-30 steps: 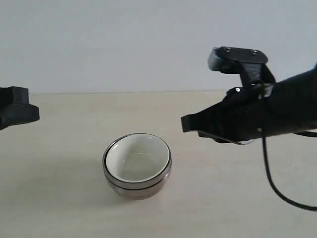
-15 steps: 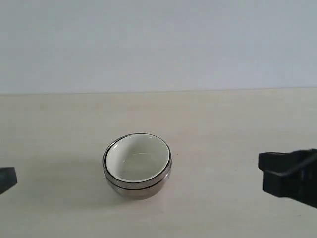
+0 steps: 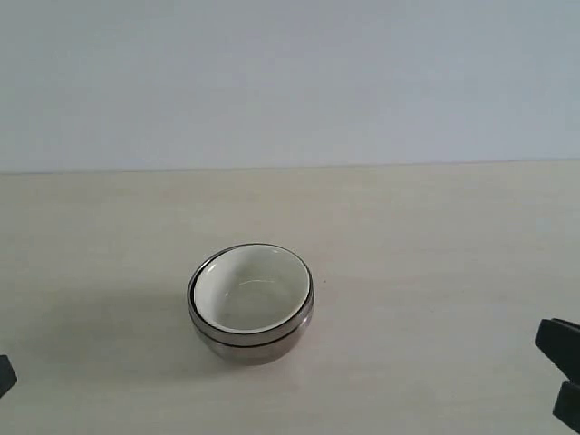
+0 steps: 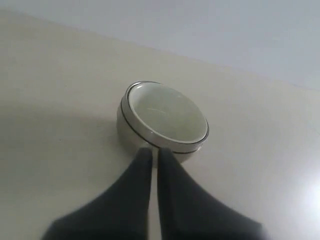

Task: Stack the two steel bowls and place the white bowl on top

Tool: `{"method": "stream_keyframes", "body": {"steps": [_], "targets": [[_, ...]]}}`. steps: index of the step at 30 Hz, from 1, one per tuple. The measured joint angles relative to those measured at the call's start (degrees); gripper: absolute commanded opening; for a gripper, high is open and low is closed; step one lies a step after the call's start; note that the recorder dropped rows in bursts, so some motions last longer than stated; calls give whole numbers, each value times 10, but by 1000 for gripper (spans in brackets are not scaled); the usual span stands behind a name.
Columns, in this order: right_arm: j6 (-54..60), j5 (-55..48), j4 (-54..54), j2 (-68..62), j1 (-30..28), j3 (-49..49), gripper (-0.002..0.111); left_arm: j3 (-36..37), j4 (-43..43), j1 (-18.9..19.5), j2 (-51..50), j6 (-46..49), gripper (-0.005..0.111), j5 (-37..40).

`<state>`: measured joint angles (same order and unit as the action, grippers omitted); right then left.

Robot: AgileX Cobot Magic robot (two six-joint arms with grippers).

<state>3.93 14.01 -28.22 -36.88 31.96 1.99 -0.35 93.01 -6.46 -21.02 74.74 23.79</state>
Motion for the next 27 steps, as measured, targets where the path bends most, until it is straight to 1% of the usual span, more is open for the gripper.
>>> {"method": "stream_keyframes", "body": {"steps": [5, 8, 12, 14, 17, 25, 27], "targets": [[-13, 48, 12, 1, 0, -17, 0, 1, 22, 0, 4, 39, 4, 12], [-21, 59, 42, 1, 0, -17, 0, 1, 31, 0, 4, 56, 4, 19], [-25, 68, 52, 1, 0, -17, 0, 1, 32, 0, 4, 64, 4, 23], [-25, 65, 54, 1, 0, -17, 0, 1, 34, 0, 4, 65, 4, 41], [-25, 31, 54, 1, 0, -17, 0, 1, 34, 0, 4, 67, 4, 55], [-27, 26, 54, 1, 0, -17, 0, 1, 34, 0, 5, 67, 4, 55], [-27, 26, 54, 1, 0, -17, 0, 1, 35, 4, 36, 68, 4, 51]]}}
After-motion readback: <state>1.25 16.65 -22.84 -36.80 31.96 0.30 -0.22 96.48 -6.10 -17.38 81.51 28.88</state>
